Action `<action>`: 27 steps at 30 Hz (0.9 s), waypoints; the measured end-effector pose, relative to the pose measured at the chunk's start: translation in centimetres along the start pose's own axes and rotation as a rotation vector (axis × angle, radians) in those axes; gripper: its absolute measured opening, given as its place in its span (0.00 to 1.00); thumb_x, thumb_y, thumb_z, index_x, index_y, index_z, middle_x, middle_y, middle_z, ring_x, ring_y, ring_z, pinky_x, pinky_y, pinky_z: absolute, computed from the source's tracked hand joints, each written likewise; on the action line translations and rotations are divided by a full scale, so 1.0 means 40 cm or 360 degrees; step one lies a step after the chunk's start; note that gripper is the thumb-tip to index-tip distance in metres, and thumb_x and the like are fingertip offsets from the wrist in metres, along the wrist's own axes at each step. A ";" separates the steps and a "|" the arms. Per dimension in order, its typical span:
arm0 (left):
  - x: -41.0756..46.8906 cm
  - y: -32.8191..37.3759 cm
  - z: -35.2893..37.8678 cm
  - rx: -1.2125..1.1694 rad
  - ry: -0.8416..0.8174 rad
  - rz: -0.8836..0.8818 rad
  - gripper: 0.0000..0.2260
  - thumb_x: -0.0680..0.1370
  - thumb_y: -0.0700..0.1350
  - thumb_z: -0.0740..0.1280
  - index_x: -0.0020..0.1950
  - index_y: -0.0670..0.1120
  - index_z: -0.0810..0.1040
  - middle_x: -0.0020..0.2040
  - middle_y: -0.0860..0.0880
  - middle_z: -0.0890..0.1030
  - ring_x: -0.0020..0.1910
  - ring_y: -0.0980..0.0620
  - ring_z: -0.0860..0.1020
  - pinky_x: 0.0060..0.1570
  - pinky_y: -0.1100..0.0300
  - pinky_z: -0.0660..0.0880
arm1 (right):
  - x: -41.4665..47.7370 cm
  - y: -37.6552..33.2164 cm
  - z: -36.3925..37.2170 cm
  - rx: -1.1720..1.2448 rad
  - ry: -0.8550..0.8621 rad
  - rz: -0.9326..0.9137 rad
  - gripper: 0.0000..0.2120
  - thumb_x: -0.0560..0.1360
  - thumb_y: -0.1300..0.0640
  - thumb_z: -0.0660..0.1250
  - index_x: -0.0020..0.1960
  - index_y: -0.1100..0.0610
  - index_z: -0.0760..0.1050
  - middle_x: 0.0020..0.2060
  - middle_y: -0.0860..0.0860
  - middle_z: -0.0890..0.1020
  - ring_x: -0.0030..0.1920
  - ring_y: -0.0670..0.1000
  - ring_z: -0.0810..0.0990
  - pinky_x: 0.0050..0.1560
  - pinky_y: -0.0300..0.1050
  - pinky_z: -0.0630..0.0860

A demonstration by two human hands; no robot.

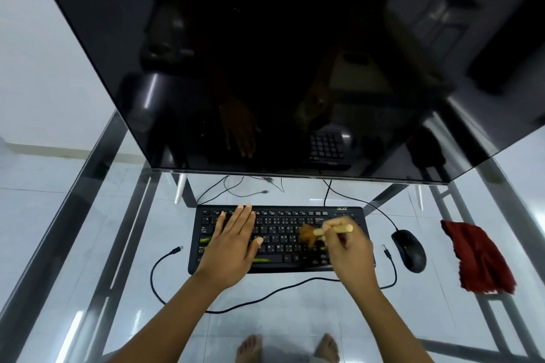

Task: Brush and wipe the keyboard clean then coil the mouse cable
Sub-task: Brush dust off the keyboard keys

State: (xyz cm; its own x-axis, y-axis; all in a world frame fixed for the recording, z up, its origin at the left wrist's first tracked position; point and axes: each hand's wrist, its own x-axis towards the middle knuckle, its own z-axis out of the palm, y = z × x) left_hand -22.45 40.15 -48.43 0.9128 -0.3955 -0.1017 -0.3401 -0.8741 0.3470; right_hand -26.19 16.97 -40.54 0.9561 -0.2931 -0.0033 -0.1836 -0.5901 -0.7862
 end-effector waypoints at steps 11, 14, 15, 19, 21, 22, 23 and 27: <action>0.032 0.080 -0.011 -0.0022 -0.0074 0.0033 0.34 0.79 0.64 0.41 0.79 0.45 0.48 0.80 0.50 0.44 0.77 0.54 0.37 0.75 0.48 0.35 | 0.109 0.012 -0.028 0.0055 -0.0222 0.0163 0.06 0.80 0.62 0.64 0.45 0.59 0.78 0.36 0.49 0.84 0.38 0.42 0.83 0.46 0.41 0.80; 0.058 0.115 -0.003 -0.0008 -0.0143 0.0095 0.38 0.76 0.68 0.38 0.79 0.45 0.47 0.80 0.49 0.43 0.77 0.54 0.36 0.75 0.48 0.34 | 0.130 0.036 -0.069 0.0008 0.0125 0.0208 0.08 0.78 0.63 0.65 0.42 0.53 0.77 0.35 0.45 0.82 0.35 0.39 0.79 0.39 0.27 0.70; 0.069 0.127 0.000 0.0005 -0.0165 0.0109 0.39 0.75 0.68 0.38 0.79 0.45 0.46 0.80 0.49 0.42 0.77 0.53 0.35 0.74 0.47 0.34 | 0.133 0.049 -0.083 0.0030 0.0082 0.0201 0.08 0.78 0.63 0.65 0.43 0.54 0.77 0.36 0.46 0.83 0.37 0.40 0.81 0.43 0.28 0.73; 0.091 0.170 0.006 0.0036 -0.0247 0.0083 0.43 0.73 0.70 0.39 0.79 0.44 0.44 0.79 0.48 0.39 0.76 0.52 0.34 0.75 0.45 0.35 | 0.116 0.057 -0.109 -0.0044 -0.0150 0.0196 0.08 0.78 0.64 0.64 0.42 0.56 0.78 0.35 0.48 0.84 0.41 0.40 0.82 0.48 0.33 0.76; 0.093 0.186 0.008 0.0044 -0.0280 0.0064 0.44 0.72 0.72 0.40 0.79 0.44 0.43 0.79 0.48 0.38 0.76 0.52 0.33 0.74 0.44 0.35 | 0.124 0.075 -0.135 -0.0034 0.0129 0.0186 0.10 0.77 0.65 0.64 0.40 0.54 0.77 0.37 0.43 0.82 0.41 0.32 0.79 0.45 0.24 0.69; 0.093 0.190 0.009 0.0054 -0.0284 0.0060 0.45 0.72 0.72 0.41 0.79 0.44 0.43 0.79 0.48 0.38 0.76 0.52 0.33 0.74 0.44 0.35 | 0.125 0.084 -0.142 -0.0054 0.0089 0.0151 0.09 0.78 0.64 0.64 0.41 0.54 0.77 0.37 0.43 0.83 0.41 0.35 0.80 0.47 0.26 0.71; 0.095 0.194 0.008 0.0070 -0.0286 0.0055 0.44 0.71 0.72 0.40 0.79 0.44 0.43 0.79 0.48 0.37 0.76 0.52 0.33 0.74 0.45 0.34 | 0.123 0.088 -0.146 -0.0049 -0.0022 0.0110 0.07 0.78 0.63 0.65 0.43 0.56 0.77 0.37 0.46 0.85 0.41 0.39 0.82 0.49 0.31 0.75; 0.094 0.205 0.004 0.0078 -0.0298 0.0050 0.45 0.72 0.74 0.40 0.79 0.45 0.42 0.79 0.49 0.37 0.76 0.53 0.33 0.74 0.46 0.33 | 0.123 0.091 -0.161 -0.0032 0.0110 0.0119 0.08 0.77 0.65 0.66 0.43 0.55 0.79 0.38 0.41 0.82 0.41 0.35 0.80 0.44 0.25 0.71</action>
State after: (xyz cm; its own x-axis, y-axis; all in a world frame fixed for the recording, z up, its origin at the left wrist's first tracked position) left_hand -21.83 31.46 -46.13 0.8452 -0.4643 -0.2649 -0.3825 -0.8714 0.3071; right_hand -23.64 8.54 -39.44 0.9216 -0.3877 -0.0180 -0.2589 -0.5794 -0.7728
